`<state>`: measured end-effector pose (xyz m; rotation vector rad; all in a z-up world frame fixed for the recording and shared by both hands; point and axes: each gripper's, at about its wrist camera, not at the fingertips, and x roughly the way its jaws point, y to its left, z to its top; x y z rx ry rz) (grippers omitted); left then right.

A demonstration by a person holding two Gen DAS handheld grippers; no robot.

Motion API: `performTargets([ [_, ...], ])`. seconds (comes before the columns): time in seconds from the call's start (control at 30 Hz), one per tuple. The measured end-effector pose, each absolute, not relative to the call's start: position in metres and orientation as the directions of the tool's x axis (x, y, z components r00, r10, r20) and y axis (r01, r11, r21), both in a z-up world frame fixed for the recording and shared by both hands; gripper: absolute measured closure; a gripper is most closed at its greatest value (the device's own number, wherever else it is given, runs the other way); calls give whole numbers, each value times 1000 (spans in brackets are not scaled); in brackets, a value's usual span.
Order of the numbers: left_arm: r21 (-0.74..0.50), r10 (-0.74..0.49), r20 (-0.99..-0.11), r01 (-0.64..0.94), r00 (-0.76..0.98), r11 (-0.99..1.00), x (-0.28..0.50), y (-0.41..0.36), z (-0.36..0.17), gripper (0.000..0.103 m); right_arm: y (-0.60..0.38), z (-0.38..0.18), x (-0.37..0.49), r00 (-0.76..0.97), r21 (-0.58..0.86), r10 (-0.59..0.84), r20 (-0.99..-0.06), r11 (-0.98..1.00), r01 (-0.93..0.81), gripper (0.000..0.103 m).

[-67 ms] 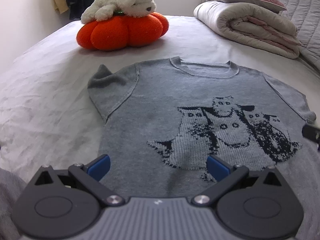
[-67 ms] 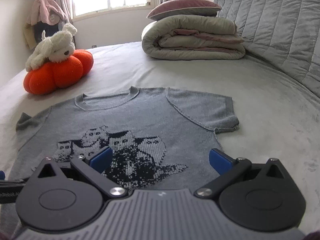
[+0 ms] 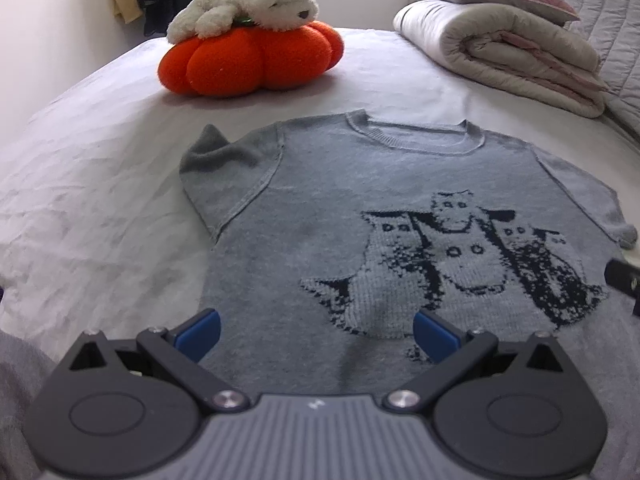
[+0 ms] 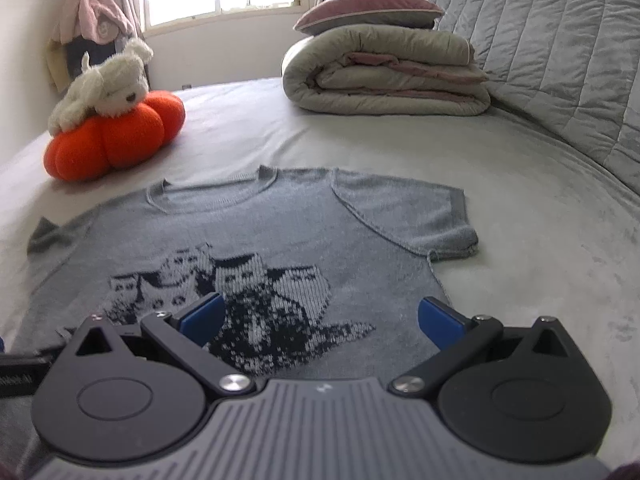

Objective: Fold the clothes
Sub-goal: 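Move the left tool toward the sweater sleeve nearest it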

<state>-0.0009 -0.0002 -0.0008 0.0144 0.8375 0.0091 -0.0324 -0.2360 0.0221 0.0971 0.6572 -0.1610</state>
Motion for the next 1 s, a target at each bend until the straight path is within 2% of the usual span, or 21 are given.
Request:
performTargets([
  [0.2, 21, 20, -751, -6, 661, 1000, -3, -1, -3, 0, -243, 17, -35, 765, 95, -49, -642, 985, 143, 0],
  [0.37, 26, 25, -757, -9, 653, 1000, -5, -1, -4, 0, -228, 12, -31, 747, 19, -94, -658, 990, 141, 0],
  [0.73, 15, 31, -760, -31, 649, 999, 0, 5, -4, 0, -229, -6, -41, 760, -52, -129, -637, 991, 124, 0],
  [1.0, 14, 34, -763, -37, 646, 999, 5, 12, -10, 0, -227, -8, -28, 709, -54, -124, -695, 991, 120, 0],
])
